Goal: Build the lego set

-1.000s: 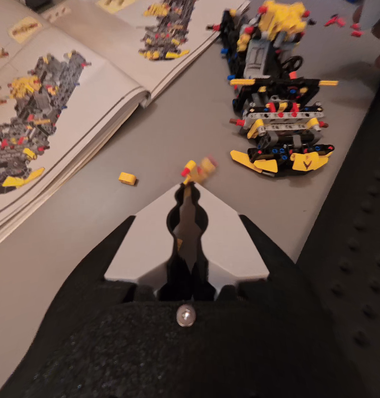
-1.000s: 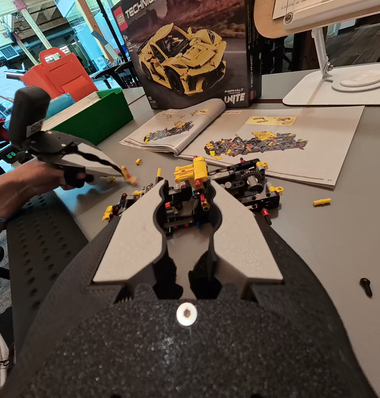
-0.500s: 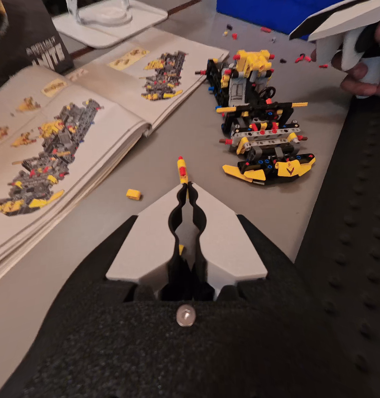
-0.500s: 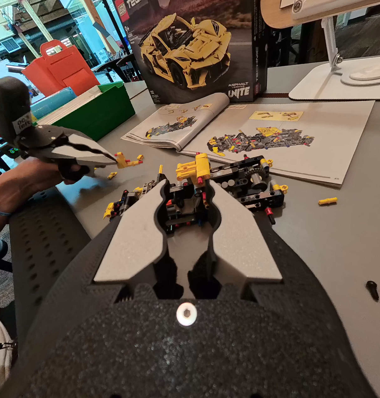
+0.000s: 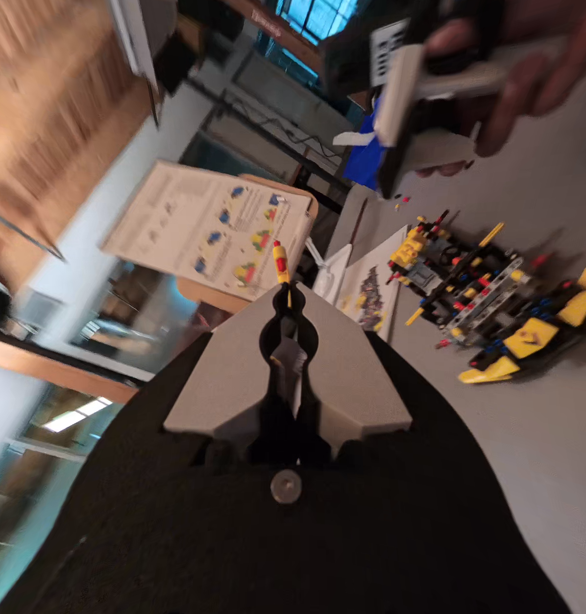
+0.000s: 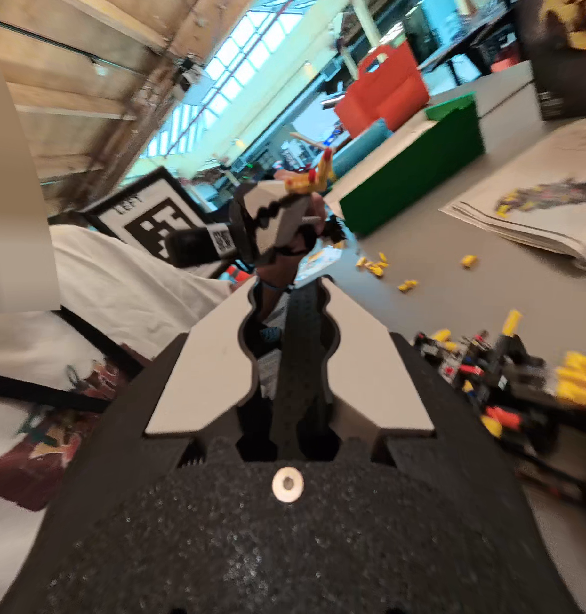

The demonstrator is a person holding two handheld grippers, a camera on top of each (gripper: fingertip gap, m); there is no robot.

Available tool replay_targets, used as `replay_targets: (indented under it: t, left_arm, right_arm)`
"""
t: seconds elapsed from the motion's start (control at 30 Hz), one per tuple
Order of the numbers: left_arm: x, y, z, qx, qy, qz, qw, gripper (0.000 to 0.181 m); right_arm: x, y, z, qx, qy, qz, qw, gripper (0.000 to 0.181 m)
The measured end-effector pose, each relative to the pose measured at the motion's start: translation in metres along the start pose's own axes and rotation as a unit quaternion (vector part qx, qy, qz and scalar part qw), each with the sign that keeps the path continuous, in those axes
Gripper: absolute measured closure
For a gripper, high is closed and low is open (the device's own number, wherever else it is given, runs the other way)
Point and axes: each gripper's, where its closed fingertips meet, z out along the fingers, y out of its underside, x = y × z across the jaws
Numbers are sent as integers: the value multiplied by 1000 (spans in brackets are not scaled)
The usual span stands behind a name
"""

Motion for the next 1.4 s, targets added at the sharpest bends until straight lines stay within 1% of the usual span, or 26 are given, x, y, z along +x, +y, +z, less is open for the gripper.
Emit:
replay_targets:
  t: [0.07,0.13,0.23,0.3,0.4,0.47,0.5,0.57,0.67,0.77,0.8,0.87,0.9,0.93,0.97,1.0,1.03,1.07,1.1,1.13,1.17,1.2,1.27,1.3,1.33,1.4]
  left_arm:
    - [10,-6,3,10,0,113,994,181]
    - [23,-5,5,17,5,211,977,181]
    - [32,-6,3,38,-7,300,953,181]
    - [39,-6,3,44,-3,330,943,181]
    - [46,-4,2,48,0,346,937,181]
    - [48,-4,1,50,-3,352,935,181]
    - [49,-6,0,52,-6,351,935,181]
    - [48,-8,-2,50,-10,344,937,181]
    - [46,-10,-3,43,-8,307,951,181]
    - [40,-14,-7,42,1,205,978,181]
    - [36,-15,-8,40,8,152,988,181]
    - [26,-15,-10,43,28,21,998,181]
    - [21,-14,-11,46,48,-55,996,181]
    - [19,-9,-10,45,76,-138,987,180]
    - [17,-2,-7,40,110,-228,967,180]
    - [21,7,-3,25,161,-326,931,180]
    - [27,23,2,-12,210,-426,880,180]
    - [25,43,8,-51,220,-516,827,180]
    - [20,54,13,-47,229,-590,773,181]
    - [19,55,16,-25,272,-650,709,181]
    - [21,57,17,-20,328,-693,642,181]
    - [22,64,21,-18,360,-724,589,181]
    - [21,61,19,21,442,-749,493,181]
    - [24,62,20,25,464,-755,462,181]
    - [27,67,26,20,462,-765,449,181]
    - [30,59,25,36,500,-767,399,181]
  right_arm:
    - [-6,-11,10,-1,-41,33,999,150]
    - [-6,-21,17,6,-75,81,994,149]
    - [12,-20,23,-2,-64,131,989,152]
    - [17,-18,26,-5,-65,150,987,156]
    - [16,-10,32,-20,-69,160,984,163]
    - [20,-5,36,-26,-53,151,987,168]
    - [21,-4,36,-24,-48,149,987,174]
    - [22,-4,37,-19,-53,160,986,175]
    - [22,-3,38,-10,-59,167,984,172]
    - [21,-5,38,-2,-53,128,990,157]
    - [22,-8,37,5,-44,100,994,152]
    - [34,-8,31,1,8,24,1000,144]
    - [37,-7,28,-9,27,-27,999,141]
    - [36,-7,25,-13,31,-80,996,144]
    - [35,-7,24,-18,39,-128,991,139]
    - [37,-7,23,-28,54,-174,983,135]
    - [40,-6,23,-43,70,-220,972,136]
    - [44,-5,22,-58,85,-263,959,135]
    - [48,-7,22,-65,99,-296,948,136]
    - [54,-9,20,-71,111,-318,939,135]
    - [61,-9,18,-84,122,-330,932,135]
    - [68,-10,16,-93,134,-331,929,135]
    - [84,-11,14,-100,160,-316,930,135]
    - [87,-10,15,-101,160,-305,933,136]
    - [88,-7,18,-100,152,-299,937,136]
    - [85,0,23,-108,142,-321,930,136]
